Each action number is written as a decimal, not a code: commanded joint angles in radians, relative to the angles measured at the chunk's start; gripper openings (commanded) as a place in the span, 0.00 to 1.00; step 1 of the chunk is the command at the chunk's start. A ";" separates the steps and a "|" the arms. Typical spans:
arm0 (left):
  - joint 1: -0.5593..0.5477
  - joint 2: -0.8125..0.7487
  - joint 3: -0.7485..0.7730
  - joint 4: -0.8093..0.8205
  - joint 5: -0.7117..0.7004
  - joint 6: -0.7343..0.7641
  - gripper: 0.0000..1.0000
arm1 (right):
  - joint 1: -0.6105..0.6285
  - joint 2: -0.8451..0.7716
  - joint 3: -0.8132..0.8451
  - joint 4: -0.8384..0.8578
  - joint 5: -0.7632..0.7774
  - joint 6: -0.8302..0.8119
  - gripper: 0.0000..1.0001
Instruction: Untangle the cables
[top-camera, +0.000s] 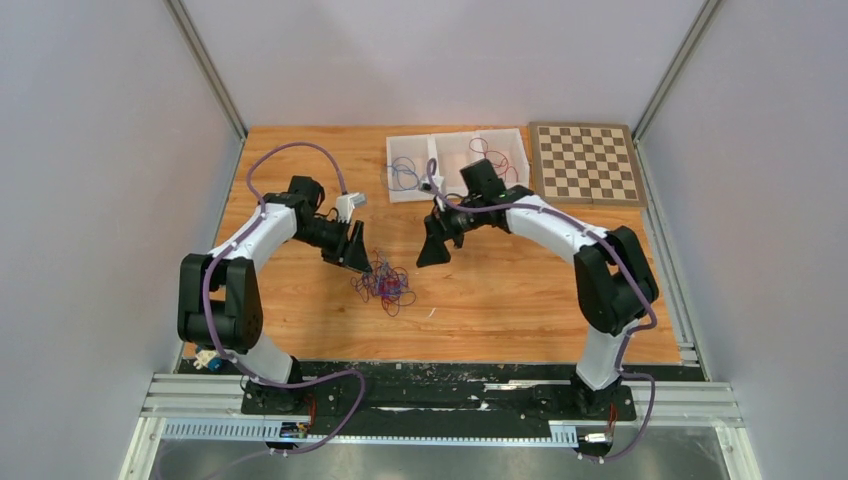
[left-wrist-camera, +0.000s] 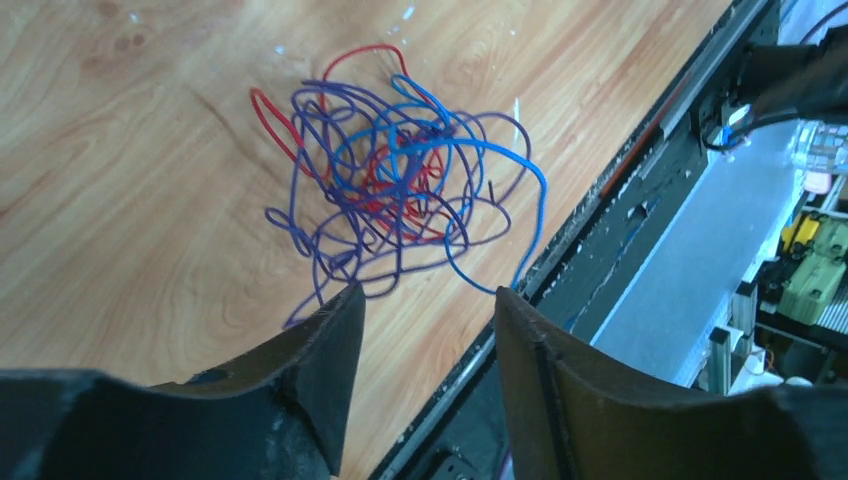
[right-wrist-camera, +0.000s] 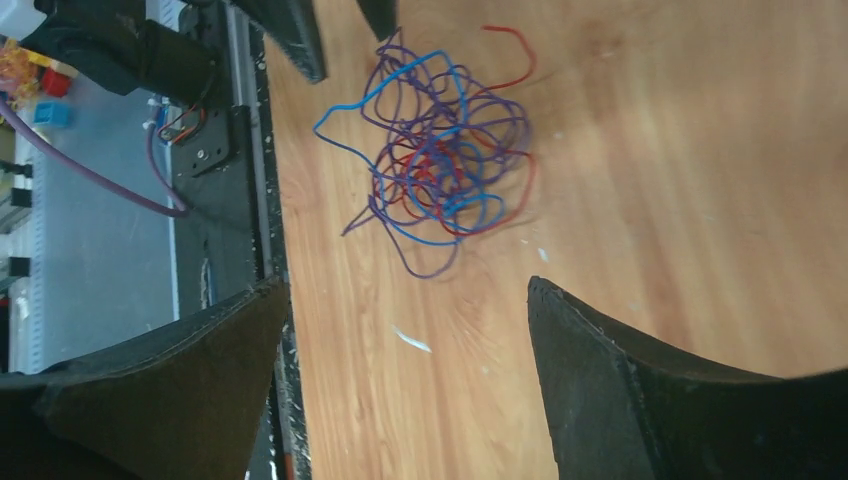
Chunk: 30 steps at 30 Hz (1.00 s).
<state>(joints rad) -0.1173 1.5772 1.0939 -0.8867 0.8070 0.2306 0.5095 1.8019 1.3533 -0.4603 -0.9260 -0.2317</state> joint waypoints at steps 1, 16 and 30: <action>-0.001 0.049 -0.002 0.159 0.035 -0.101 0.54 | 0.072 0.064 -0.006 0.135 -0.032 0.138 0.87; -0.001 0.112 -0.018 0.201 0.121 -0.156 0.12 | 0.193 0.246 -0.055 0.276 0.075 0.350 0.38; 0.090 -0.239 0.162 -0.014 0.097 -0.068 0.00 | -0.135 -0.107 -0.192 -0.083 0.511 -0.022 0.00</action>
<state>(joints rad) -0.0681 1.4380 1.1633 -0.8726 0.8989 0.1543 0.4591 1.8378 1.1965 -0.4671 -0.5838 -0.1127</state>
